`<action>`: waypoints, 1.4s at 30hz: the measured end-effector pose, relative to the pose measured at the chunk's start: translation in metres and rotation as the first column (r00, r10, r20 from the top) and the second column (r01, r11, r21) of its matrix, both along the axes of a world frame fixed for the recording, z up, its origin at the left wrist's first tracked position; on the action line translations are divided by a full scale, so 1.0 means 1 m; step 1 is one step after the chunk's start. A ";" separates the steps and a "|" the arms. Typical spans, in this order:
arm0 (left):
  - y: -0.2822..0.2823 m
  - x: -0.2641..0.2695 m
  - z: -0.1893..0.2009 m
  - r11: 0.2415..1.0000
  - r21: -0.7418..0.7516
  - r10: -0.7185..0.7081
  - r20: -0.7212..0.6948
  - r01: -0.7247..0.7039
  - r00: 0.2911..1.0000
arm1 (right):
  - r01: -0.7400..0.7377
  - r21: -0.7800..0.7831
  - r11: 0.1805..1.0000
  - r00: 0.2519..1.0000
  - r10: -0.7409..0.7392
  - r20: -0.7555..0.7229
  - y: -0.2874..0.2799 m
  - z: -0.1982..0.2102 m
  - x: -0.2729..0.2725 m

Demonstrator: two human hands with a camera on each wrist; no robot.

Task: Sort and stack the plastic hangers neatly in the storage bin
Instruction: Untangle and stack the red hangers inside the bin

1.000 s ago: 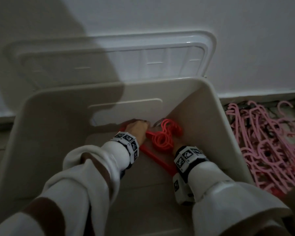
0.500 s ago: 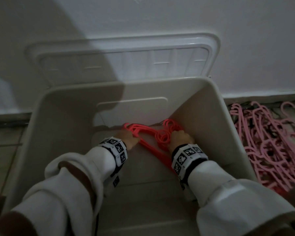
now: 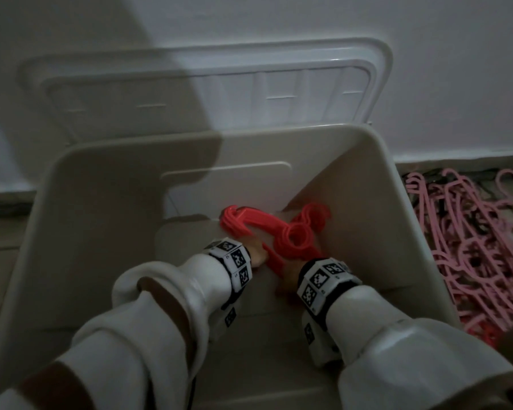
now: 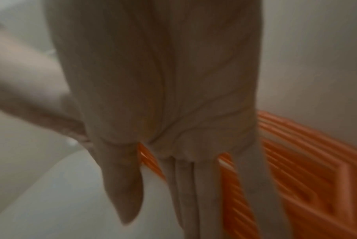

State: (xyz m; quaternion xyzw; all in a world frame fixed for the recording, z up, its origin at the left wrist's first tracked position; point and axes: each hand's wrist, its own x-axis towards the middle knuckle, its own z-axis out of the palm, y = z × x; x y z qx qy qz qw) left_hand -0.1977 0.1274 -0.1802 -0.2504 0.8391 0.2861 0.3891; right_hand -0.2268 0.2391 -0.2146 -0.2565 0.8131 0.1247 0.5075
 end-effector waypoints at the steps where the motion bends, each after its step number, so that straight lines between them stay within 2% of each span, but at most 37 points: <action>1: 0.000 -0.002 -0.001 1.000 -0.007 -0.002 0.009 0.002 1.000 | 0.003 -0.006 1.000 1.000 -0.003 -0.006 0.000 -0.019 -0.005; 3: -0.001 -0.004 -0.002 1.000 -0.023 -0.009 0.014 0.010 1.000 | -0.017 0.049 0.999 0.999 0.015 0.029 0.001 -0.058 -0.015; 5: -0.005 -0.001 -0.004 0.999 -0.041 -0.007 -0.023 0.006 1.000 | -0.026 0.057 0.998 0.998 0.023 0.051 0.001 -0.058 -0.015; 8: -0.010 0.007 -0.001 0.996 -0.091 0.000 -0.039 -0.003 0.999 | 0.014 0.004 1.000 0.999 -0.014 0.033 0.004 -0.014 -0.010; 11: -0.015 0.010 0.005 0.996 -0.083 0.014 -0.038 -0.017 0.999 | 0.150 -0.073 0.986 0.976 -0.136 0.170 0.004 0.022 -0.005; 13: -0.014 0.011 0.015 0.998 -0.061 -0.001 -0.034 -0.001 0.999 | 0.172 -0.098 0.980 0.970 -0.151 0.190 0.004 0.038 -0.007; 18: -0.009 0.010 0.051 0.996 -0.069 -0.065 -0.060 0.061 0.996 | 0.179 -0.185 0.966 0.982 -0.164 0.092 0.009 0.074 -0.011; 22: 0.000 0.010 0.089 0.990 -0.110 -0.109 -0.152 0.093 0.982 | 0.220 -0.331 0.918 0.973 -0.230 0.009 0.018 0.107 -0.011; 28: 0.021 0.010 0.146 0.969 -0.213 -0.184 -0.273 0.127 0.944 | 0.119 -0.412 0.904 0.970 -0.194 -0.146 0.032 0.161 -0.011; 30: 0.028 0.009 0.161 0.975 -0.209 -0.152 -0.358 0.079 0.921 | 0.121 -0.452 0.884 0.959 -0.222 -0.177 0.040 0.178 -0.008; 34: 0.054 0.005 0.187 0.996 -0.094 -0.062 -0.536 0.014 0.842 | 0.117 -0.548 0.828 0.930 -0.285 -0.233 0.061 0.208 -0.008; 38: 0.090 0.002 0.210 0.995 -0.073 -0.100 -0.662 0.069 0.742 | 0.100 -0.635 0.766 0.906 -0.334 -0.261 0.095 0.244 -0.010; 42: 0.143 0.001 0.224 0.991 -0.028 -0.106 -0.769 0.132 0.630 | 0.162 -0.752 0.639 0.832 -0.499 -0.245 0.167 0.262 -0.018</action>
